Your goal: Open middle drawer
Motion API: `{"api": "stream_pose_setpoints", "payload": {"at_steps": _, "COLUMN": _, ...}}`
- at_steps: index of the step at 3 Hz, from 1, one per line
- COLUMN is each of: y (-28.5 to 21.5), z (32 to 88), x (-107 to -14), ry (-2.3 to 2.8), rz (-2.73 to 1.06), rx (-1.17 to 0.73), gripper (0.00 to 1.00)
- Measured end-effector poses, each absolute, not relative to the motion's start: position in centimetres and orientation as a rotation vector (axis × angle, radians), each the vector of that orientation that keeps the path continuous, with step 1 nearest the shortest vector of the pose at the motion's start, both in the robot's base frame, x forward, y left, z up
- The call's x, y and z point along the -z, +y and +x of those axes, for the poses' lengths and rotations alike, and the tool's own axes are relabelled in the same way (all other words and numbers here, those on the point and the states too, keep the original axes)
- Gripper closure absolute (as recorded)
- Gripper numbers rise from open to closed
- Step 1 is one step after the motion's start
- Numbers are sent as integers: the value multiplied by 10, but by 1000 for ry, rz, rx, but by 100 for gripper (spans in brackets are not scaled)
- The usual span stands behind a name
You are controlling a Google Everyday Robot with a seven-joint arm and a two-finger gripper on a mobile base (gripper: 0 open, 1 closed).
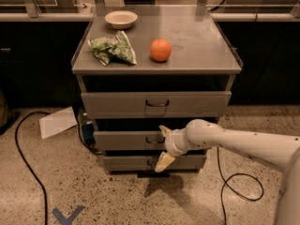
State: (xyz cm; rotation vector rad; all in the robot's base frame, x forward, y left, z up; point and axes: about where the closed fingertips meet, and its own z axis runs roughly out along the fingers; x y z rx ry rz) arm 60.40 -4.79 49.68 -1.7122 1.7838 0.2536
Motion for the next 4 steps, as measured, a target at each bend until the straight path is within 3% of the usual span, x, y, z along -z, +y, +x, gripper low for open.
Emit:
{"api": "stream_pose_setpoints", "payload": {"at_steps": 2, "y": -68, "z": 669, "x": -415, "ry": 1864, "rz": -1710, "rx": -308, "gripper": 0}}
{"api": "stream_pose_setpoints", "payload": {"at_steps": 3, "y": -65, "z": 672, "x": -406, "ry": 1868, "rz": -1709, "rx": -321, "gripper": 0}}
{"api": "stream_pose_setpoints", "payload": {"at_steps": 4, "y": -74, "z": 614, "x": -427, "ry": 1915, "rz": -1667, "rx": -364, "gripper": 0}}
